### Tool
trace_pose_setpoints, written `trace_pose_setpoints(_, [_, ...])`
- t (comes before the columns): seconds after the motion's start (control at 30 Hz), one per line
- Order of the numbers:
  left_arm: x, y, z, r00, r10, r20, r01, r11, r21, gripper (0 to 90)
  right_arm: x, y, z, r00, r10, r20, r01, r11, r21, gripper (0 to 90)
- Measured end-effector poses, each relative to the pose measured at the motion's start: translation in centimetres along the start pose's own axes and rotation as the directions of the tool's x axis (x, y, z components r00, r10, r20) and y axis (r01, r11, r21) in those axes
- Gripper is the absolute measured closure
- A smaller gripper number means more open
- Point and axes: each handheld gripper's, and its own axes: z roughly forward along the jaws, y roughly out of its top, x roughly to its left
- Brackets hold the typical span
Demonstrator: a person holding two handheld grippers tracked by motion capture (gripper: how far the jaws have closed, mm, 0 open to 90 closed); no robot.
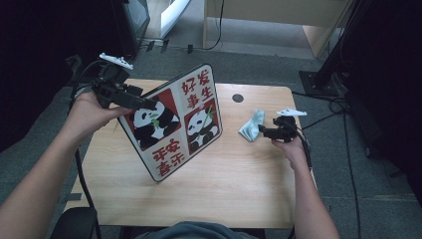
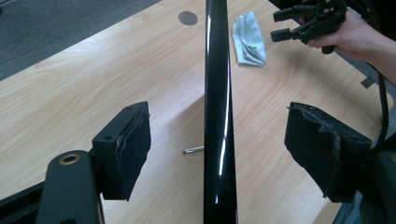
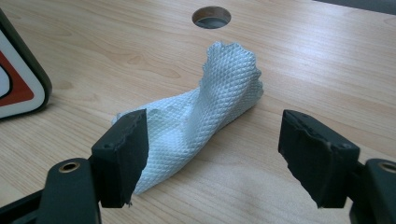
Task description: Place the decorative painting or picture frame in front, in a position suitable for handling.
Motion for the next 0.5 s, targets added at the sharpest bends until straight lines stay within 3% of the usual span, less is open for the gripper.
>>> trace_pose_setpoints(0.2, [0.0, -1.7, -0.5, 0.9999, -0.017, -0.002, 0.017, 0.9996, -0.023, 24.2, -0.3, 0.2, 0.3, 0.9999, 0.016, -0.004, -0.016, 1.0, 0.004, 28.0])
trace_pose_setpoints(0.5, [-0.1, -3.7, -1.0, 0.9997, -0.012, -0.023, 0.011, 0.999, -0.043, 25.1, -0.7, 0.2, 0.6, 0.9999, 0.014, 0.008, -0.014, 1.0, 0.01, 33.6])
